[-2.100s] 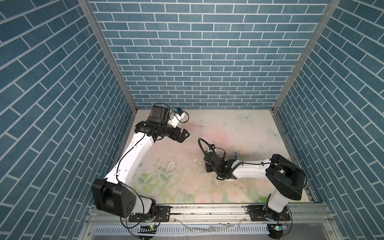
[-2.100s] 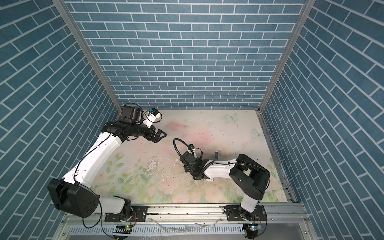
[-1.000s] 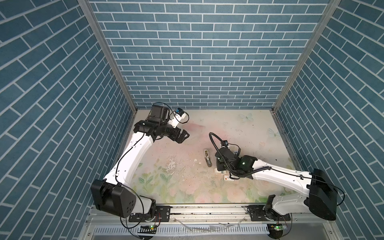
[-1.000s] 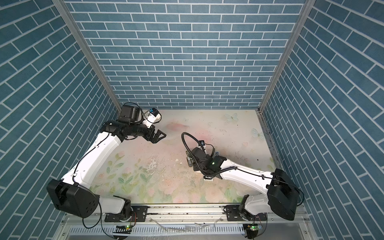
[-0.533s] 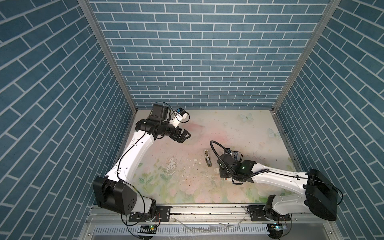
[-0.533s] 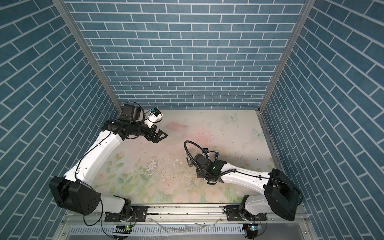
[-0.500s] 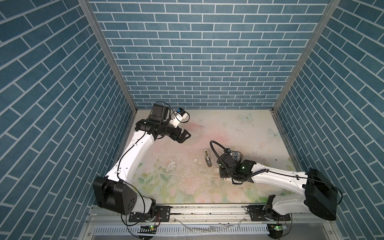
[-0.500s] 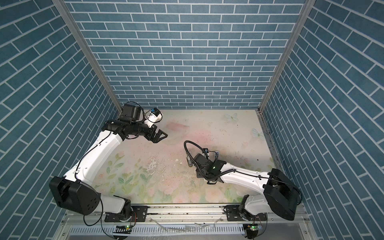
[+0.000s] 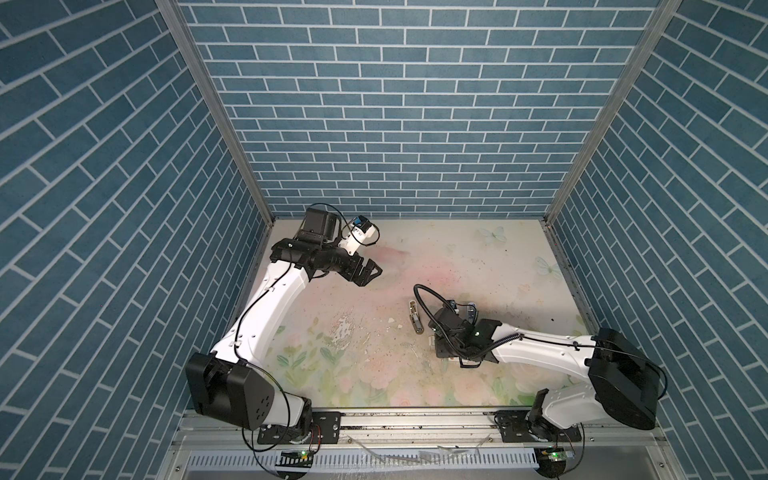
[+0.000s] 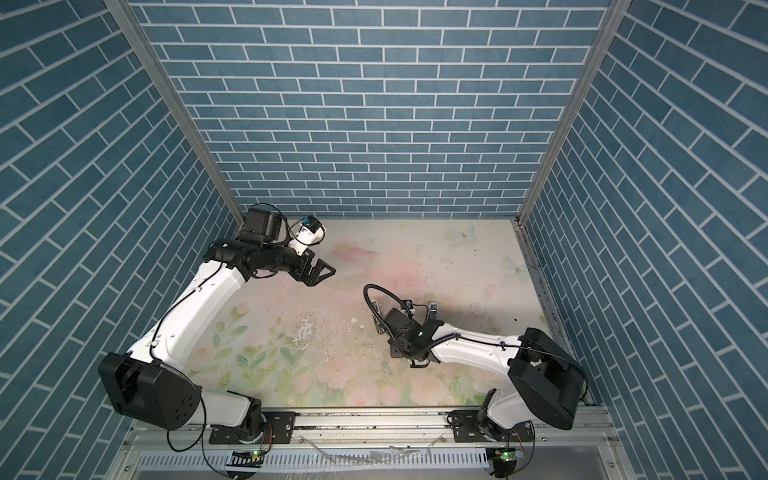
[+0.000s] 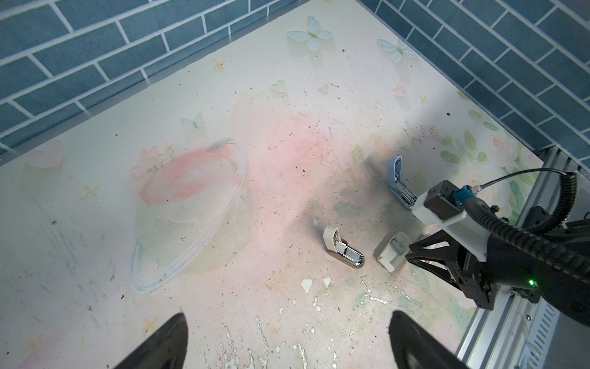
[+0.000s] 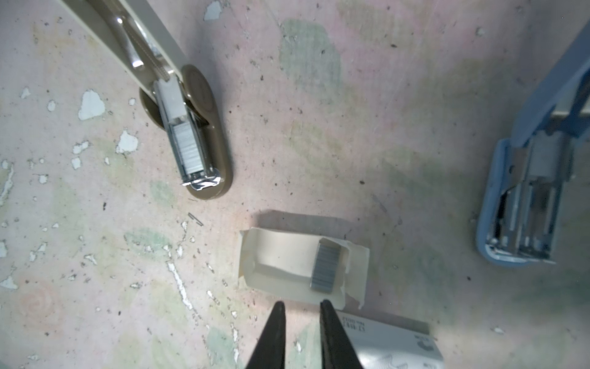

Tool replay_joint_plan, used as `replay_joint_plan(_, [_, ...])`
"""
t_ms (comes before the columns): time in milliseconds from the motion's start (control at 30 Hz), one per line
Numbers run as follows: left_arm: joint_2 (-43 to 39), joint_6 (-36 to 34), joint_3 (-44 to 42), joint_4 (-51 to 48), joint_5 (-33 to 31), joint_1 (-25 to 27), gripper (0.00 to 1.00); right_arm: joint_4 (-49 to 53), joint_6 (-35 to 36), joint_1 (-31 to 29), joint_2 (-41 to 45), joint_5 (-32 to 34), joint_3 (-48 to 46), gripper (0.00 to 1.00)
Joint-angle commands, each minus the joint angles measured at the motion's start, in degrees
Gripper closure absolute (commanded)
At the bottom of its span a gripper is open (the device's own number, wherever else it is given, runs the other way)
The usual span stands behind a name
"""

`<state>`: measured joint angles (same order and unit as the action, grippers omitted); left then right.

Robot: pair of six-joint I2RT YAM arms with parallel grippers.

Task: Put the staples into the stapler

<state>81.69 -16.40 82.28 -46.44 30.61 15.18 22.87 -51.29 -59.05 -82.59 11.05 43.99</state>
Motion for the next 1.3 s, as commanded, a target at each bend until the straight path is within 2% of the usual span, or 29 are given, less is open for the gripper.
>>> replay_joint_plan(0, [0.6,-0.4,0.6,-0.1,1.0,-0.4,0.00,0.9,-2.5,0.2,-1.1,-0.3,2.1,0.78])
replay_joint_plan(500, [0.6,-0.2,0.2,0.2,1.2,-0.3,0.00,-0.3,-2.3,1.6,-3.0,-0.8,1.8,0.79])
replay_joint_plan(1267, [0.6,0.0,-0.8,0.8,1.4,-0.3,0.01,4.2,-2.3,1.9,-6.9,1.1,4.8,0.78])
